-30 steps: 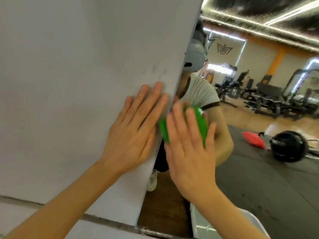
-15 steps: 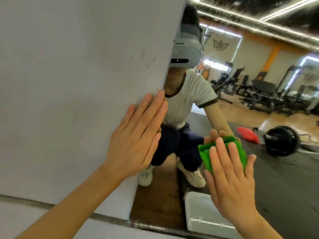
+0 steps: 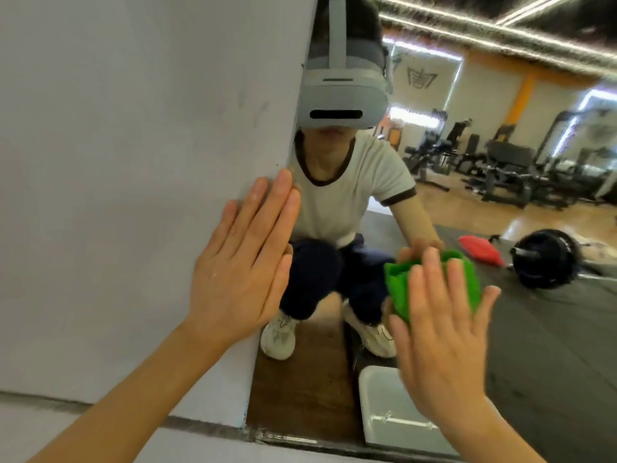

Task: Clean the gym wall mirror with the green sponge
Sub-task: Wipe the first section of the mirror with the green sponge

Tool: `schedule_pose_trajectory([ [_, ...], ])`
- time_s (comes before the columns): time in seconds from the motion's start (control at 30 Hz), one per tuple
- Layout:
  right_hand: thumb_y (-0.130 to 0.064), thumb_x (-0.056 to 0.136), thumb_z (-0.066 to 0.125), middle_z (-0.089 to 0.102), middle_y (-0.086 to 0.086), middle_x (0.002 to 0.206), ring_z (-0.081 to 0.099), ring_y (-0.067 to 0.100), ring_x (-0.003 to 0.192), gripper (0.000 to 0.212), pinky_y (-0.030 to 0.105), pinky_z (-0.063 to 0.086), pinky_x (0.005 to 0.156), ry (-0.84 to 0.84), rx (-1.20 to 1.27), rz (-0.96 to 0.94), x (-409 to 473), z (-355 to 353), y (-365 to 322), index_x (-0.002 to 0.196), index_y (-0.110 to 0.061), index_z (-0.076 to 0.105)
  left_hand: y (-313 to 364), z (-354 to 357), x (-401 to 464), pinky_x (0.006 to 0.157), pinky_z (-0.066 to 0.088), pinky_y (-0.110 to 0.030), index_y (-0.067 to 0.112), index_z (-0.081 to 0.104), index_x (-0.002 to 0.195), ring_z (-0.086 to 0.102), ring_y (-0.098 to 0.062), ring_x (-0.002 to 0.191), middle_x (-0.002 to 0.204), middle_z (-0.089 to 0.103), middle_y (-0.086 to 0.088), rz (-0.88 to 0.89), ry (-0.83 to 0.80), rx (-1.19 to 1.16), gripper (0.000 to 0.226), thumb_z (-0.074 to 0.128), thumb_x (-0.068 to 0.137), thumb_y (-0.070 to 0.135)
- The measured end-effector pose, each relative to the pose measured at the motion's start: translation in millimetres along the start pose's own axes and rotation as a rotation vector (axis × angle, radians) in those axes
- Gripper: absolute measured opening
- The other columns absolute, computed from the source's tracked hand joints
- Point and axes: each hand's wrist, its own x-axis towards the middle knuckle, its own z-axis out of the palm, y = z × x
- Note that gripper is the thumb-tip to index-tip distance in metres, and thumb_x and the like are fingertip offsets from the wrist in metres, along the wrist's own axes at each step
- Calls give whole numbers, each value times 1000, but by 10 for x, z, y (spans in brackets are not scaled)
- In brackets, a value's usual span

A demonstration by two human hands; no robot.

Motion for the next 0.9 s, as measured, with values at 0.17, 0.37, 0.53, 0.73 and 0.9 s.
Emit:
schedule_pose_trajectory([
  [0.17,-28,108,29,8,5,168,-10,17,154,59,45,-8,125,57,58,-196,658,118,-590,159,-12,4,-15,-11,-2,127,2,-36,13,-1,162,-1,-17,157,169,-10,2,27,14,-36,58,20,109,25],
  [0.37,-25,107,32,15,9,166,-5,18,154,57,42,-12,124,105,37,0,751,-229,312,158,-10,13,-1,-34,13,127,2,-37,12,-1,162,-2,-17,157,169,-10,2,-1,11,-12,59,21,109,24],
  [0.53,-29,107,31,4,7,168,-7,19,154,60,47,-11,123,154,54,13,743,-33,-76,159,-11,9,19,-49,25,127,1,-38,11,2,162,-1,-17,157,170,-8,3,-11,9,-13,61,26,107,21],
  [0.73,-30,104,41,-4,4,169,0,20,156,69,45,-3,125,-21,-118,-390,-48,99,105,162,-13,7,324,-132,79,127,-3,-36,7,9,158,-5,-17,157,169,-12,6,-24,-64,-143,63,35,102,18],
  [0.9,-26,108,34,20,17,164,3,25,154,56,45,-9,123,198,20,11,902,-242,546,158,-6,18,791,-14,235,127,-2,-34,10,4,158,-4,-16,157,169,-11,3,-35,-97,-257,66,36,102,18],
])
